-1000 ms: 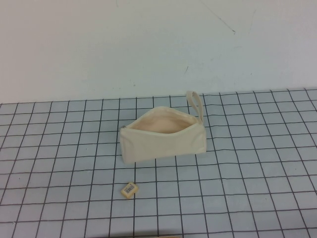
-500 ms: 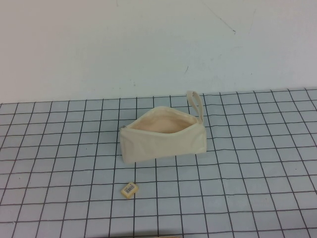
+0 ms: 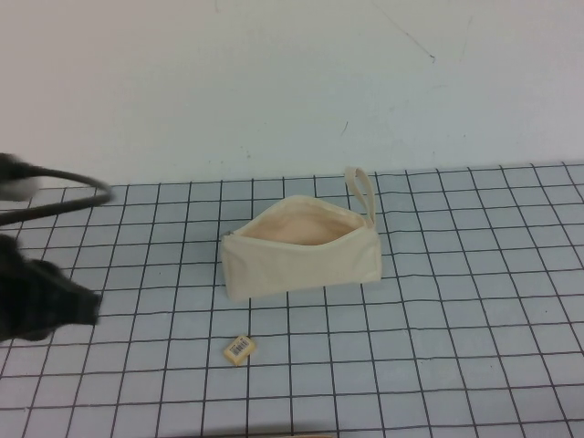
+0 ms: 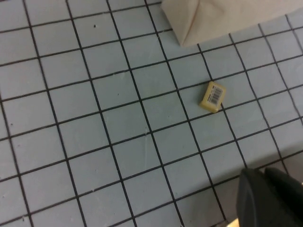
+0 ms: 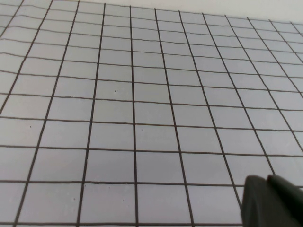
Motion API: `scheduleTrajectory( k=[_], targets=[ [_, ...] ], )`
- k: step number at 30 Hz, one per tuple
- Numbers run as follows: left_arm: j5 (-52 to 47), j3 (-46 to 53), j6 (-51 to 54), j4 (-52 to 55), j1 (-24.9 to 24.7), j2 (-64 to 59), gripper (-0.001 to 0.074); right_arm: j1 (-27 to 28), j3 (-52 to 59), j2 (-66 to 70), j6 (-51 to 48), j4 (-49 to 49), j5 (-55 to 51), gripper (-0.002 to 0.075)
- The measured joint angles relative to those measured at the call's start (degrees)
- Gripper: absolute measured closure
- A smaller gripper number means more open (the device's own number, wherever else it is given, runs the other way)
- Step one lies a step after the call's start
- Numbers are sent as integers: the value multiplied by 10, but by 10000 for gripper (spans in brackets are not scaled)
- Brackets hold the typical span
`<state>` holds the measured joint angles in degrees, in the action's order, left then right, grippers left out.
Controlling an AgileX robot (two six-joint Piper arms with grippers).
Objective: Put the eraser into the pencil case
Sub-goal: Pick up the eraser from the table
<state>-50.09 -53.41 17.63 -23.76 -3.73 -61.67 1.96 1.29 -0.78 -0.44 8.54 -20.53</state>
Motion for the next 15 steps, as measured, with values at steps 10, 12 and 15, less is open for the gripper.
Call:
scheduleTrajectory(
  k=[10, 12, 15],
  targets=[
    [131, -14, -131, 146, -195, -216, 705, 0, 0, 0, 0, 0, 0, 727],
    [138, -26, -138, 154, -216, -257, 631, 0, 0, 0, 0, 0, 0, 727],
    [142, -61, -145, 158, -232, -314, 473, 0, 0, 0, 0, 0, 0, 727]
  ],
)
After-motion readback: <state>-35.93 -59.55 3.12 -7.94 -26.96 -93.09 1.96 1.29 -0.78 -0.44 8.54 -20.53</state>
